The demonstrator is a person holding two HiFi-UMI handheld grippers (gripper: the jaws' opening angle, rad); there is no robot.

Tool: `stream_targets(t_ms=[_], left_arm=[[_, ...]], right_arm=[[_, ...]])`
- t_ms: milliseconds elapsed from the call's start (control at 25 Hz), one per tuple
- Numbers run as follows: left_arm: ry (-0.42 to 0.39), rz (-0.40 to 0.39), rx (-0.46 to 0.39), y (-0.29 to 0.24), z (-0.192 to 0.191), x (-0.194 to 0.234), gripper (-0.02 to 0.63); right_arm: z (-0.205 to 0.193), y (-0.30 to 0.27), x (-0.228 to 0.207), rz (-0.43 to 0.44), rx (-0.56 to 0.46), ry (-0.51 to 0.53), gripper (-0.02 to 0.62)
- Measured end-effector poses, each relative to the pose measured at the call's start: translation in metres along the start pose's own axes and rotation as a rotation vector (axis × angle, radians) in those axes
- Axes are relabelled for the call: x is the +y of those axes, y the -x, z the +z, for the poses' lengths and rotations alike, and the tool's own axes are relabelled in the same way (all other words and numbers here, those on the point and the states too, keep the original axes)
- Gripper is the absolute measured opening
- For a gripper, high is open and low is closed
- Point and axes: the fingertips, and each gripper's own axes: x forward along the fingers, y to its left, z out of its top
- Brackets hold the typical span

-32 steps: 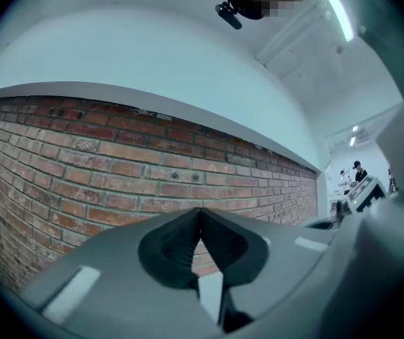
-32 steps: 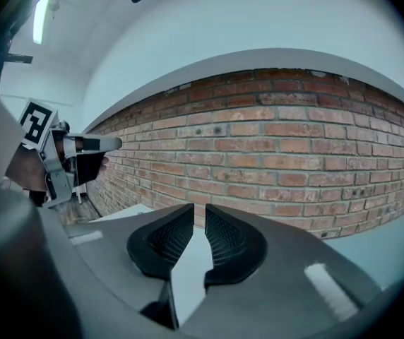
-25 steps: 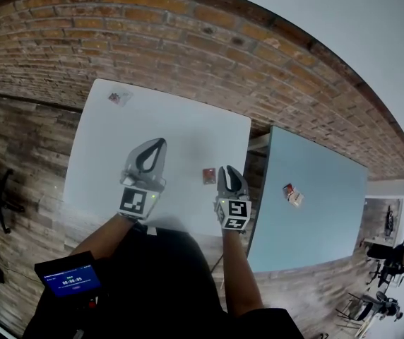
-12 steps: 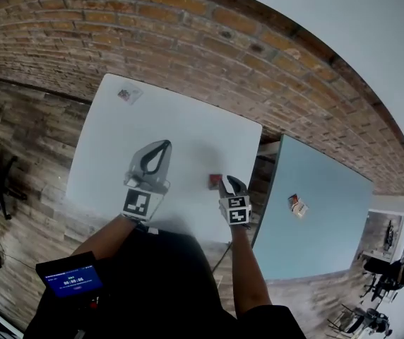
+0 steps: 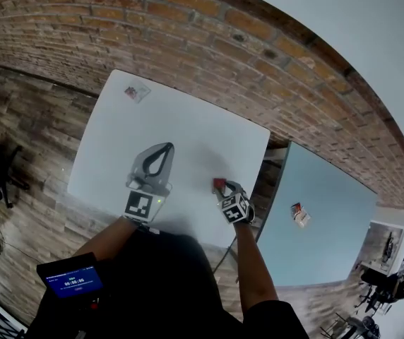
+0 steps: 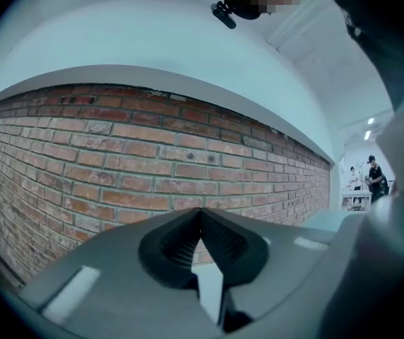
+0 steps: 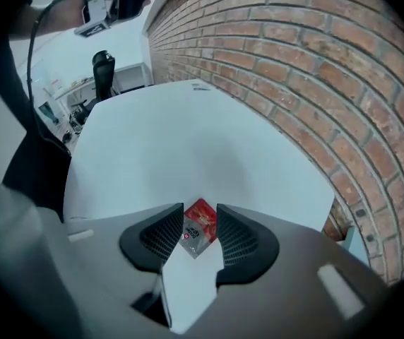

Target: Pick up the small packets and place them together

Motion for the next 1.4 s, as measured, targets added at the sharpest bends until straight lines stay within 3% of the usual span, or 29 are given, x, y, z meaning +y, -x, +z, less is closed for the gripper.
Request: stream_targets(t_ms=[320, 760, 840, 1120, 1240, 1320, 1400], left_arm=[[0.006, 0.017, 0.039, 0.004, -0.013, 0.003, 0.0], [0.023, 0.049, 0.069, 0.012, -0.022, 0.01, 0.0], [0.02, 0.05, 0.07, 0.01, -0.021, 0.009, 0.0], [0.039, 0.033, 0.072, 0.008, -0.021, 0.005, 0.0], [0.048, 0.022, 0.071, 0.008, -0.022, 0.002, 0.0], [0.052, 0.0, 0.073, 0.008, -0.024, -0.003, 0.0], [0.053, -0.012, 0.073, 0.008, -0.025, -0.005, 0.0]], right_arm=[[-0.016, -0.023, 0.004, 0.081, 0.089, 0.096, 0.163], [-0.029, -0.039, 0.008, 0.125, 0.161, 0.065, 0.166], [-0.029, -0.04, 0.006, 0.121, 0.151, 0.004, 0.166], [-0.027, -0.04, -0.008, 0.031, 0.102, -0.467, 0.161], [-0.023, -0.04, -0.013, 0.037, 0.05, -0.638, 0.156], [-0.02, -0.036, -0.016, 0.05, 0.03, -0.66, 0.156], [-0.014, -0.027, -0.022, 0.052, 0.009, -0.607, 0.157]])
